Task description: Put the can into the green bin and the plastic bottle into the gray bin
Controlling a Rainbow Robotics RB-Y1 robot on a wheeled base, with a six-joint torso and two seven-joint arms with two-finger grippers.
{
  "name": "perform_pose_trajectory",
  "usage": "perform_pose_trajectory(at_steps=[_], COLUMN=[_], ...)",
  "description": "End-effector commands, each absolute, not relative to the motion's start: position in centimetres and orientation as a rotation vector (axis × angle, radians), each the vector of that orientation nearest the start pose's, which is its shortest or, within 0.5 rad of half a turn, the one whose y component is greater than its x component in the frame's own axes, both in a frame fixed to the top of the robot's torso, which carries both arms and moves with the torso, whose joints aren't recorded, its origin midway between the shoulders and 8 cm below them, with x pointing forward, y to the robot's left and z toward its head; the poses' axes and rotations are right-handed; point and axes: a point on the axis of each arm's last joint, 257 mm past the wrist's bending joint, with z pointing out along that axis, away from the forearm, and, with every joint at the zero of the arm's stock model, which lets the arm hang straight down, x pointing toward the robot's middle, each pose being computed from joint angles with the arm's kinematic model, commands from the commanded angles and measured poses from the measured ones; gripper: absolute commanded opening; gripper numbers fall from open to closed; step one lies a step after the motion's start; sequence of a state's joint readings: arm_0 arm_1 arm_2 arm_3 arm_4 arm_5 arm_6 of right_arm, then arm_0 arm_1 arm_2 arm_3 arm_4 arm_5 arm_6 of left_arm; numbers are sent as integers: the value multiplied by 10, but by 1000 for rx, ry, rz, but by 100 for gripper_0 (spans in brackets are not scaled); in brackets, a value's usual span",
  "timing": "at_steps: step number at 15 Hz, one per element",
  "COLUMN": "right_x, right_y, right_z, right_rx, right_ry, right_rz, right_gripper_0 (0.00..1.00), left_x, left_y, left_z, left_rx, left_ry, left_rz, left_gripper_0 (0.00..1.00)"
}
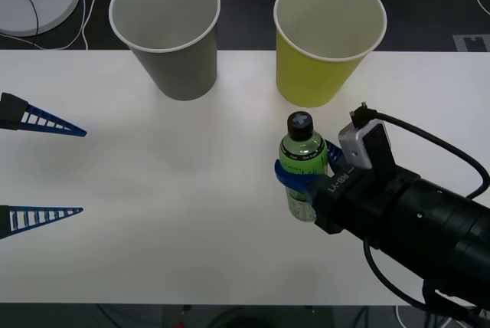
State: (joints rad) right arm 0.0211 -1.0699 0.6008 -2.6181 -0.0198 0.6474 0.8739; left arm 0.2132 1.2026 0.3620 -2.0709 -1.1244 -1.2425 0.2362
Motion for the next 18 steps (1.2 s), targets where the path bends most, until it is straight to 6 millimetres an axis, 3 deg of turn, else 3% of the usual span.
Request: perform_pose_trajectory(at_steps=[1,5,18], right_x=[348,362,377], right_y=[-73,-74,-35], right_z=[-112,-108,-68], right_rx=[-749,-751,-714], right_ry=[1709,1748,1835], right_rz=[381,327,371], right_gripper_0=[0,0,0], left_x=[321,321,321], left_y=[253,253,253], left_z=[-100,-100,-100], left_rx=[1617,1617,1617], left_ry=[1557,1557,1557], left_rz=[-382,-382,-382], left_gripper_0=[100,100,100])
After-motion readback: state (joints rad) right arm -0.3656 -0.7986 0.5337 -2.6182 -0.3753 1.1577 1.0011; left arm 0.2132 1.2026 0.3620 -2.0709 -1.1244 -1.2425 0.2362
